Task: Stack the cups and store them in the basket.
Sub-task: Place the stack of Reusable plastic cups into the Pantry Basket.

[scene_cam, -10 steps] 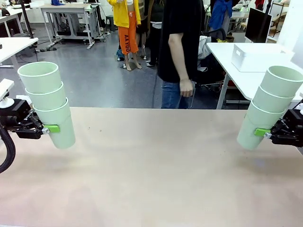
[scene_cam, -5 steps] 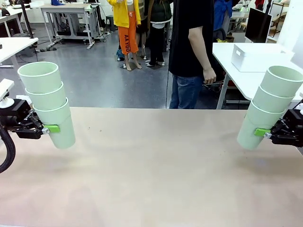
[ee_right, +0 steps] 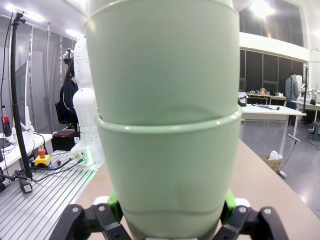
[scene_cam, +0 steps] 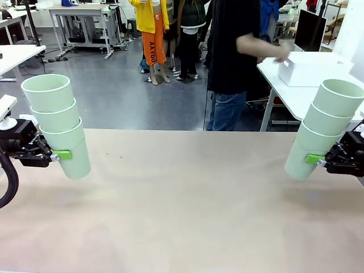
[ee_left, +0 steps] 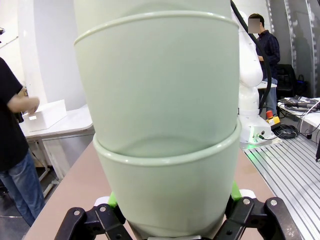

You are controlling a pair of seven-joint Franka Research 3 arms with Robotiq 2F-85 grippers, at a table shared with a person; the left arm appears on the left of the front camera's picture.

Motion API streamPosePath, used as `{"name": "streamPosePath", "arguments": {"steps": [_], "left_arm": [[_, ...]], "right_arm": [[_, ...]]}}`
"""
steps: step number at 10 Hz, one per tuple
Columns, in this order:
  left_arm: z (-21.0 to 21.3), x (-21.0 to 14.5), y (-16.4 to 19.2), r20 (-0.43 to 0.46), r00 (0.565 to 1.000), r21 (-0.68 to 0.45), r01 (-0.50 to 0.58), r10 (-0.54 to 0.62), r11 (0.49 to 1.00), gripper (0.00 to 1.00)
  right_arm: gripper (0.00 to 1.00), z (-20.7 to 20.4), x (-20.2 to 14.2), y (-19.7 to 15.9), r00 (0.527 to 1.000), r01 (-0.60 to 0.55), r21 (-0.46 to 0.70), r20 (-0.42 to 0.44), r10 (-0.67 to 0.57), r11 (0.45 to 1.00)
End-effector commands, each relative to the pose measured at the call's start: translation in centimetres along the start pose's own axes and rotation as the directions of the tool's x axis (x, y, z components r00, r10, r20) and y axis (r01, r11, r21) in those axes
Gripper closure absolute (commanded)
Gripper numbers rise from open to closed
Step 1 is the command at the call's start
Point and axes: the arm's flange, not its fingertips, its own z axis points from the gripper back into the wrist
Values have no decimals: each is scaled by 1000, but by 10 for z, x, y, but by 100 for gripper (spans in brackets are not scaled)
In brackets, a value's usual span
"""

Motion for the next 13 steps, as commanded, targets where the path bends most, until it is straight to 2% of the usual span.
{"name": "streamPosePath", "arguments": {"steps": [1,13], "left_arm": [[2,4,-1,9,1000,-3,8,-8,1000,12],[2,4,-1,9,1000,-3,8,-8,1000,12]], "right_arm": [[14,0,4,-2,1000,-13,7,-3,13,1000],[14,0,4,-2,1000,-13,7,-3,13,1000]]}}
